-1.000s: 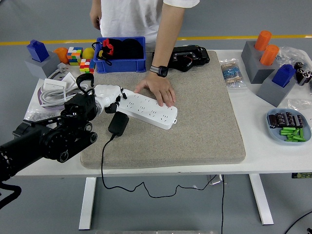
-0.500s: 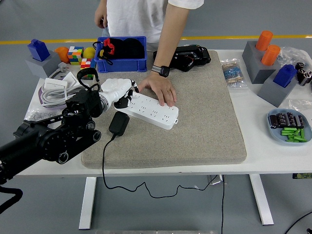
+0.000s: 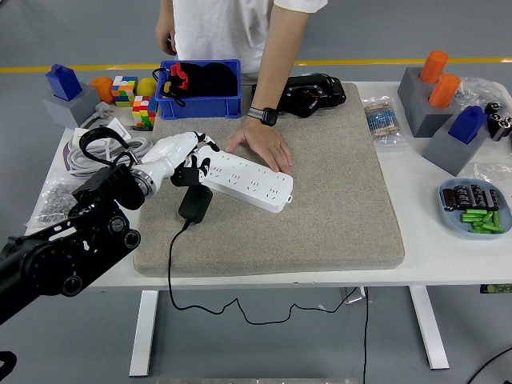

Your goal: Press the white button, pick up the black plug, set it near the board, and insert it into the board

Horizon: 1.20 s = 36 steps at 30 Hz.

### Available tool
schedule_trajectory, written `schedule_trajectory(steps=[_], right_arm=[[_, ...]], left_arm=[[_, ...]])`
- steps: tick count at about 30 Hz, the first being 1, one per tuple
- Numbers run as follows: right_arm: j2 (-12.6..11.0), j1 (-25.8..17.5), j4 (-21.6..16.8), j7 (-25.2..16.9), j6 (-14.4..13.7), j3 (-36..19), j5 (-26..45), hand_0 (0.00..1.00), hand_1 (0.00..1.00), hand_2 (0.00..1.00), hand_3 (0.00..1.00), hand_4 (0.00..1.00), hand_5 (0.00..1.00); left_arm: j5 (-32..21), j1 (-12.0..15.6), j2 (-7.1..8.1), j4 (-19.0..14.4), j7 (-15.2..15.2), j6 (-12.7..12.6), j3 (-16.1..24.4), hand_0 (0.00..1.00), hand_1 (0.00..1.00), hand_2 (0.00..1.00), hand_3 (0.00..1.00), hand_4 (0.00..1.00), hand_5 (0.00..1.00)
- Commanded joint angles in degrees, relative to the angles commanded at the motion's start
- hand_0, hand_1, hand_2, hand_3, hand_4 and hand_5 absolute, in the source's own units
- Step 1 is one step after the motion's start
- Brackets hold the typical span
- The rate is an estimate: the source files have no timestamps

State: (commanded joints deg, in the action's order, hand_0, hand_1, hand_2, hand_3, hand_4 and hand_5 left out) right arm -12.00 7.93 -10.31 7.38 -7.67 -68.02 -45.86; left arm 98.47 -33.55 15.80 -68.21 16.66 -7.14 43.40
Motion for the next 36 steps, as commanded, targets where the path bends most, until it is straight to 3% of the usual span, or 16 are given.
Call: schedule_trajectory(steps=[1, 6, 7, 18, 19, 24, 25, 29, 31, 32, 36], right_arm=[[0.0, 0.0, 0.0, -0.1, 0.0, 0.0, 0.1, 0.643, 0.576, 0.607, 0.542, 0.656, 0.338], [-0.1, 0.1, 0.0, -0.3, 0.1, 0.3, 0.5, 0.643, 0.576, 0.607, 0.542, 0.656, 0.338], [-0.1, 0.1, 0.0, -0.3, 0.1, 0.4, 0.6, 0.643, 0.577, 0.607, 0.542, 0.656, 0.338], [-0.1, 0.0, 0.0, -0.3, 0.1, 0.7, 0.9, 0.643, 0.575, 0.607, 0.542, 0.656, 0.337], [-0.1, 0.0, 0.0, -0.3, 0.1, 0.8, 0.9, 0.642, 0.576, 0.607, 0.542, 0.656, 0.335], [-0.1, 0.0, 0.0, -0.4, 0.2, 1.1, 1.1, 0.642, 0.576, 0.607, 0.542, 0.656, 0.335], [-0.1, 0.0, 0.0, -0.4, 0.2, 1.0, 1.1, 0.643, 0.576, 0.608, 0.542, 0.655, 0.336], [0.0, 0.0, 0.0, -0.4, 0.2, 1.0, 1.2, 0.643, 0.576, 0.608, 0.542, 0.655, 0.336], [0.0, 0.0, 0.0, -0.4, 0.2, 1.1, 1.2, 0.643, 0.576, 0.608, 0.542, 0.655, 0.336], [0.0, 0.0, 0.0, -0.4, 0.2, 1.1, 1.2, 0.643, 0.577, 0.609, 0.542, 0.654, 0.336], [0.0, 0.0, 0.0, -0.5, 0.2, 1.2, 1.4, 0.643, 0.577, 0.609, 0.542, 0.654, 0.336]], left_arm=[[0.0, 0.8, 0.13, -0.7, 0.3, 0.1, 0.8, 0.606, 0.696, 0.746, 0.908, 0.917, 0.645], [1.3, 4.3, 0.96, -3.3, 0.6, -0.6, 2.7, 0.606, 0.696, 0.746, 0.908, 0.917, 0.645], [1.7, 5.0, 1.09, -3.7, 1.0, -0.5, 2.9, 0.802, 0.879, 0.889, 0.947, 0.951, 0.737], [4.4, 8.8, 1.03, -5.1, 3.6, 0.2, 2.7, 0.809, 0.882, 0.89, 0.953, 0.969, 0.79], [4.9, 9.0, 0.96, -5.0, 3.9, 0.4, 2.7, 0.805, 0.859, 0.827, 0.945, 0.97, 0.751], [10.0, 9.5, 0.9, -5.3, 6.1, 0.8, 2.7, 0.805, 0.859, 0.827, 0.945, 0.97, 0.751], [11.2, 9.5, 0.92, -5.5, 6.8, 1.1, 2.5, 0.744, 0.797, 0.736, 0.905, 0.955, 0.613], [15.4, 9.6, 0.69, -5.6, 9.5, 2.1, 2.0, 0.744, 0.797, 0.736, 0.905, 0.955, 0.613], [15.9, 9.6, 0.59, -5.4, 10.4, 2.5, 1.7, 0.744, 0.797, 0.736, 0.905, 0.955, 0.613], [16.1, 9.6, 0.54, -5.3, 10.9, 3.0, 1.4, 0.68, 0.765, 0.711, 0.885, 0.948, 0.576], [15.9, 9.7, 0.32, -4.8, 11.9, 3.6, 0.2, 0.68, 0.765, 0.711, 0.885, 0.948, 0.576]])
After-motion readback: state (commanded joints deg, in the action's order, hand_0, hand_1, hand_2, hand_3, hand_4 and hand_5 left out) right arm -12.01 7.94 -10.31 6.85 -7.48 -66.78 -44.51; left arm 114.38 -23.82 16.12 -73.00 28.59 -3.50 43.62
